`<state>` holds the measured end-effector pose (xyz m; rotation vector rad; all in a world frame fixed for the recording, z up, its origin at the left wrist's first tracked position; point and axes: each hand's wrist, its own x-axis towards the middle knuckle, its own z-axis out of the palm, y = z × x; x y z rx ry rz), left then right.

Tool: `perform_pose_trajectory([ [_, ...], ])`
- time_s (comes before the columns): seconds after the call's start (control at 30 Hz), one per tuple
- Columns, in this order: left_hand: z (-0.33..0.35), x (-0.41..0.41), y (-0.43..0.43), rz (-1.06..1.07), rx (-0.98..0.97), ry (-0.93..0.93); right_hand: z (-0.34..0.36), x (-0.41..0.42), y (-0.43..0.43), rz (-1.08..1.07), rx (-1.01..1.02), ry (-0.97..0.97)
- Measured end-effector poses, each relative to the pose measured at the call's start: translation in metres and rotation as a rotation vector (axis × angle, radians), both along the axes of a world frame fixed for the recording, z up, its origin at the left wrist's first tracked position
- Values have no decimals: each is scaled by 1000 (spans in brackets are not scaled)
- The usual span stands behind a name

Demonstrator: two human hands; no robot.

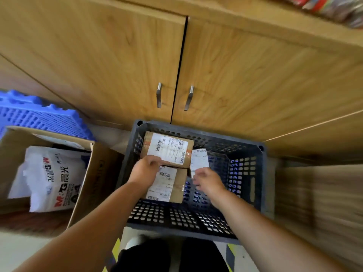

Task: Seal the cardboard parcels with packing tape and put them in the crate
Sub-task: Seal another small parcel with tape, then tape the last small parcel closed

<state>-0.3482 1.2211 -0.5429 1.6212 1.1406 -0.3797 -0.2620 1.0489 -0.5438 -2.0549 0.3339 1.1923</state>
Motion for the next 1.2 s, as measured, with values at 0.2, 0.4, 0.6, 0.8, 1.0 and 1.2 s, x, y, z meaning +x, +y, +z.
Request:
perform_pose_trajectory([
  [0.2,136,-9,-19,-74,-31,-114,136,-12,-26,-32,21,-20],
  [0.4,272,-17,-35,-137,-51,-197,273,-26,-40,-121,112,-45],
  [0.6,373,-18,-63,-266,-36,-242,385,-45,-60,-196,229,-95],
  [0.8,422,-15,-118,-352,-46,-295,449,-59,-110,-284,212,-197],
  [1.0,451,-21,-198,-414,-98,-321,489,-78,-193,-433,271,-271],
  [1.2,473,-27,-310,-509,-83,-382,501,-98,-318,-568,320,-298],
])
